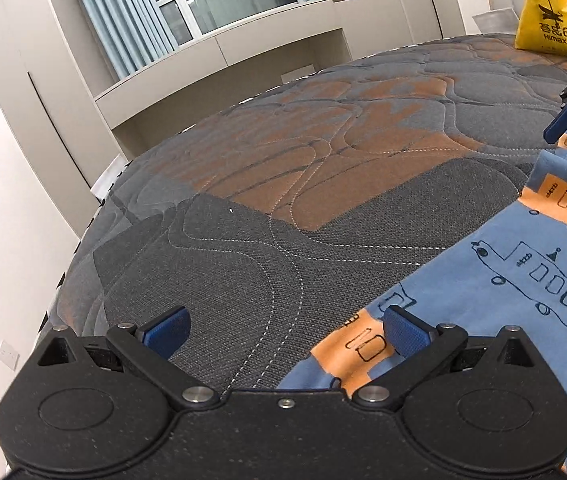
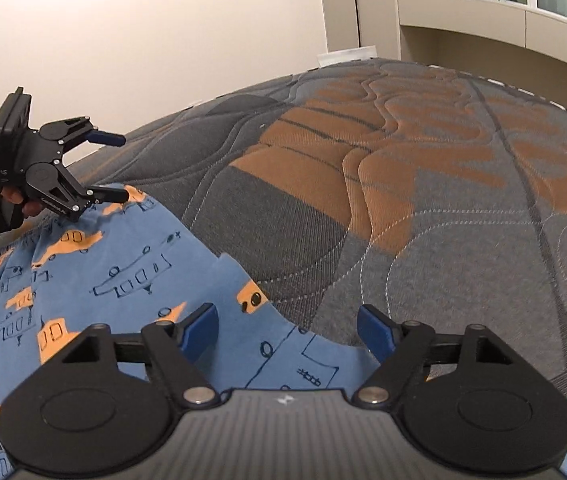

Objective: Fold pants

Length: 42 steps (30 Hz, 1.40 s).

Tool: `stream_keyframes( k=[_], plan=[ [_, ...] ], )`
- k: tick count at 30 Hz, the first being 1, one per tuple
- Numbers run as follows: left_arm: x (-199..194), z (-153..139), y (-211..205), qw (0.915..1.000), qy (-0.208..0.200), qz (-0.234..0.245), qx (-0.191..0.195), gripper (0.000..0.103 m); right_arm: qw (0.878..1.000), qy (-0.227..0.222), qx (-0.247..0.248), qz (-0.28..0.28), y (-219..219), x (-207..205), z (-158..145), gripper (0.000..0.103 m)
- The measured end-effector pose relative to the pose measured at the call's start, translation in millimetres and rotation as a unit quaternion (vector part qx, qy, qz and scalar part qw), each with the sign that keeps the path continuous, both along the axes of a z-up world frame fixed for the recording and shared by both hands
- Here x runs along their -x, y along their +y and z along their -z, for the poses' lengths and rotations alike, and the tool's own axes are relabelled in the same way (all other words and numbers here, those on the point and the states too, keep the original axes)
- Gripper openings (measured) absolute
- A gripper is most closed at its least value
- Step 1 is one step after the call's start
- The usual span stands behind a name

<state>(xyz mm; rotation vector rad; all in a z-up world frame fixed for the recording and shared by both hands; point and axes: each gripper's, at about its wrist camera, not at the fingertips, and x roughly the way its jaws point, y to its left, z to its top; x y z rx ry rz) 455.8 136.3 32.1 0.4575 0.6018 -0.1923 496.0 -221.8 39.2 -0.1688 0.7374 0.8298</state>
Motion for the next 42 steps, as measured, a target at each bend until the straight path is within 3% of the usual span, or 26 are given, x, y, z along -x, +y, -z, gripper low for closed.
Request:
stream_keyframes(
  k=[7,17,21,23,25,27,31,38,42],
  plan=[
    [3.3,8.0,-10.2,0.9998,0.007,0.014,-0.011,0.102,1.000,0.013,0.021,0.008,-0.2,0.0,11.9,0.063],
    [-1.8,8.1,-11.5,0.9997,0.018,0.006,-0.015,0.099,0.999,0.003,0.021,0.031,-6.2,-3.3,16.7,0.056],
    [-2.2,5.9,-7.7,0.9992,0.037,0.007,0.012,0.075,0.999,-0.004,0.021,0.026,-2.0,2.5,17.5,0.038],
    [0.2,5.5,-8.9,0.9987,0.045,0.016,0.020,0.055,0.999,-0.009,0.023,0.025,0.4,7.3,16.4,0.025],
    [4.6,6.0,-13.8,0.9976,0.055,0.033,0.026,0.021,0.999,-0.015,0.026,0.025,3.4,13.5,15.8,0.013],
    [9.3,7.9,-22.0,0.9976,0.057,0.037,0.014,0.004,0.999,-0.023,0.031,0.032,5.7,20.5,15.3,0.007],
    [16.2,4.6,-35.2,0.9990,0.034,0.023,-0.018,0.000,0.996,-0.054,0.049,0.059,8.3,35.7,12.1,0.003],
    [6.0,-25.6,-29.3,0.9981,-0.042,-0.044,-0.001,0.000,0.975,-0.153,0.075,0.144,8.6,37.4,-15.3,0.003],
    [-19.6,-18.5,-25.2,0.9969,-0.023,-0.075,0.005,0.000,0.972,-0.162,0.079,0.153,27.4,12.5,-26.6,0.003]
  ],
)
